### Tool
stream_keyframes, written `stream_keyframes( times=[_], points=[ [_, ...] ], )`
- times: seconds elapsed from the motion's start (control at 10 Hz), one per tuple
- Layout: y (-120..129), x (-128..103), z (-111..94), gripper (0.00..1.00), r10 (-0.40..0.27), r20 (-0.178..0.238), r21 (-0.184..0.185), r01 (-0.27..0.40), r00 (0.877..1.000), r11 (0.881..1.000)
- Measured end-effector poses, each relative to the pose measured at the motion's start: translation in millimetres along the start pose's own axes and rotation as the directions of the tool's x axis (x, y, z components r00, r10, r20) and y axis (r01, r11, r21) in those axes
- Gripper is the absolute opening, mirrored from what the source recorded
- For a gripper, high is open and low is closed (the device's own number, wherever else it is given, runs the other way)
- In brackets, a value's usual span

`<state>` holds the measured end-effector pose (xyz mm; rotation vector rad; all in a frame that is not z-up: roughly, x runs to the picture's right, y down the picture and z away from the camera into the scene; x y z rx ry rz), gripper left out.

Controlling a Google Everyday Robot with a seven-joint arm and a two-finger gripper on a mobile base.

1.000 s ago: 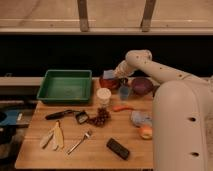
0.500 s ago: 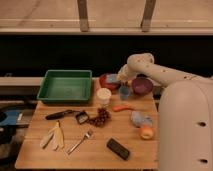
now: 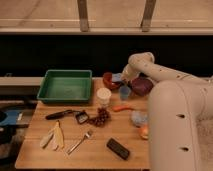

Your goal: Wipe red bowl with sponge

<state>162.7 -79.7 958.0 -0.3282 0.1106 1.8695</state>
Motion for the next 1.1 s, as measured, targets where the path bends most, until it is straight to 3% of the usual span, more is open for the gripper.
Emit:
stream_keyframes(
  times=[0.3,0.7,1.1],
  points=[
    [30.0,-15.6,-0.1,0.0,-0.015,0.024,-0.025,0.016,1.0,1.0],
    [49.5,0.8,-3.2,0.0,-0.053,0.006,-0.075,0.053,0.999,0.996],
    [38.1,21.9,-20.5,0.0,-0.061,0.004,-0.095,0.061,0.998,0.994]
  ],
)
